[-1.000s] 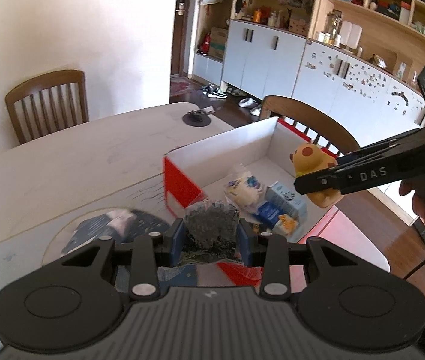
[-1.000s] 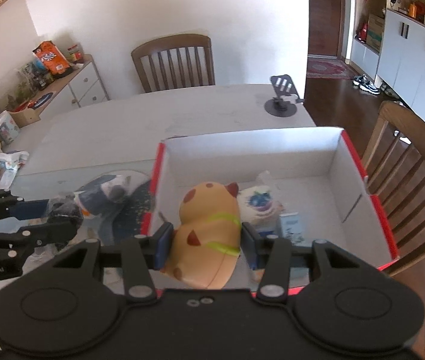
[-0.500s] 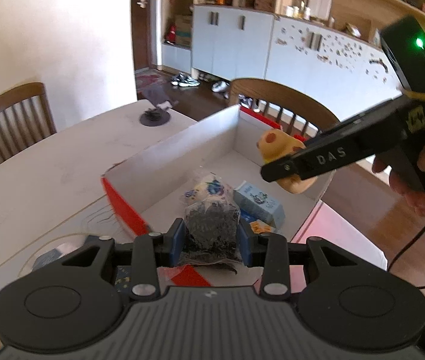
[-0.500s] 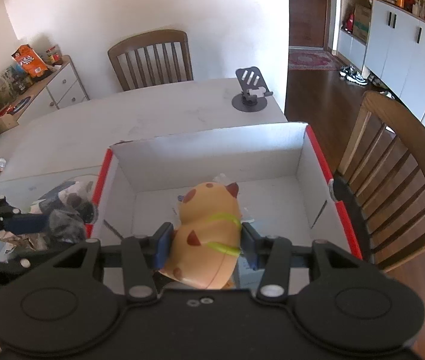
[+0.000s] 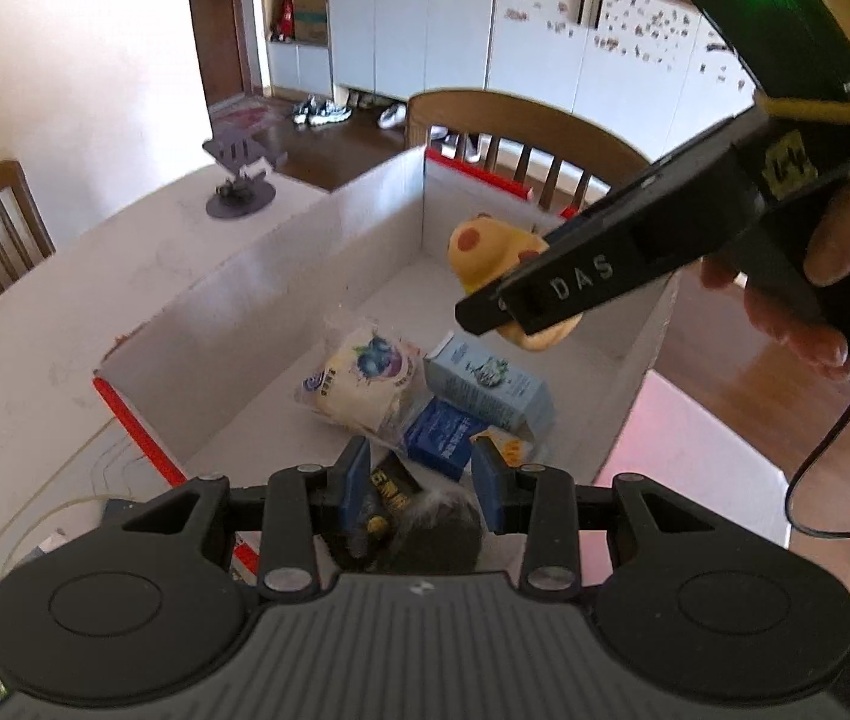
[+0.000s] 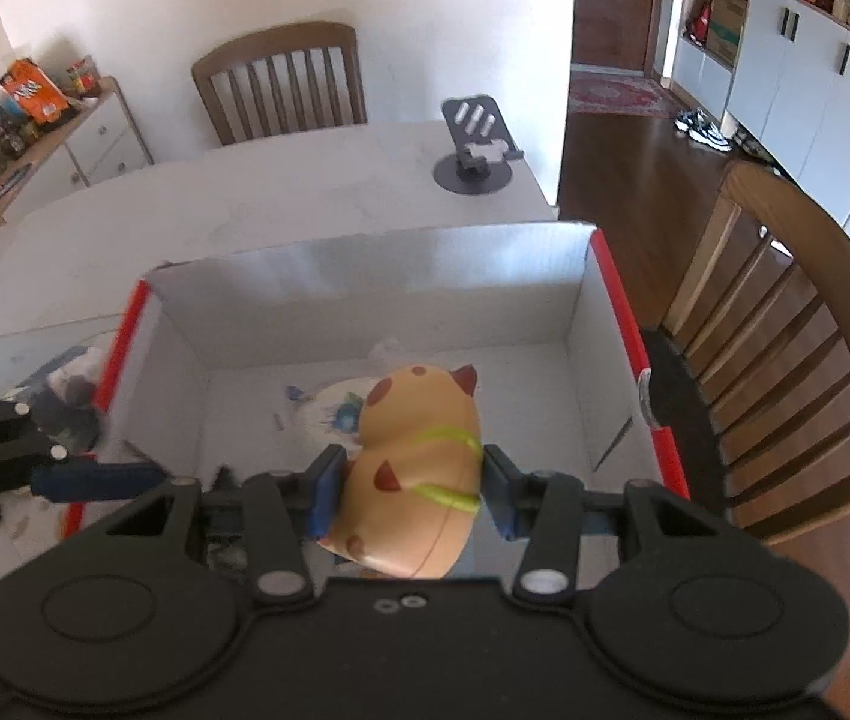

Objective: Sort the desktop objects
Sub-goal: 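Lower the toy into the box and open the right gripper while the left releases the seaweed packet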

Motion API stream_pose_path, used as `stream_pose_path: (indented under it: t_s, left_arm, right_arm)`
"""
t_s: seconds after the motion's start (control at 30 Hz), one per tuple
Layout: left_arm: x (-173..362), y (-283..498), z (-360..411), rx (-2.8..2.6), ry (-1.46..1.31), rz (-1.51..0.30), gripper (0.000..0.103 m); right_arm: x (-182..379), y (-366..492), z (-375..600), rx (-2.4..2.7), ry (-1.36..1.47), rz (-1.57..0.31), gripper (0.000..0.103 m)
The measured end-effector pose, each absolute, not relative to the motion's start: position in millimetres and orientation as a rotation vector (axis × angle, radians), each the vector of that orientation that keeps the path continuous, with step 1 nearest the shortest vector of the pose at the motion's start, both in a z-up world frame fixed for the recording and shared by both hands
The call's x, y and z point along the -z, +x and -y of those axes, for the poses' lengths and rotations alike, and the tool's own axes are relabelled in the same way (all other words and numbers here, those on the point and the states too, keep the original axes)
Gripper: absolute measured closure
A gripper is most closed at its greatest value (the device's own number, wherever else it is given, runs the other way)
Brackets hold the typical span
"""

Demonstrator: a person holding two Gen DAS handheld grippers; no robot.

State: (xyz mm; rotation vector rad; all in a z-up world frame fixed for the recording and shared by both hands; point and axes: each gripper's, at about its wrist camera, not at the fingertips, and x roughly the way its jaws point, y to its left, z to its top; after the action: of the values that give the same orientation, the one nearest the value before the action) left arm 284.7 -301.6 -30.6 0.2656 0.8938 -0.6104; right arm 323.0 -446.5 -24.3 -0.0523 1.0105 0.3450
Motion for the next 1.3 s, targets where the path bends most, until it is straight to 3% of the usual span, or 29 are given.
stream_pose_path:
  t_s: [0.57, 0.7, 0.97, 1.3]
  left_arm:
    - [59.9, 296.6, 309.6, 0.592, 0.273, -0.994, 0.067]
    - [58.7, 294.2, 309.9, 0.594, 0.265, -0.989, 0.067]
    - [51.1, 290.0, 307.5, 0.593, 0.25, -0.967, 0.067]
    - [32.3, 281.3, 301.2, 0.601, 0.216, -0.922, 0.067]
  right_arm:
    - [76.8, 372.1, 447.4, -0.281, -0.067, -1.158, 0.052]
    - [77.2, 371.6, 448.0, -0.281, -0.063, -1.159, 0.052]
    - [72.0, 367.6, 453.1, -0.31, -0.046, -1.144, 0.039]
    - [41.8, 350.1, 460.9, -0.33, -0.006, -1.084, 0.038]
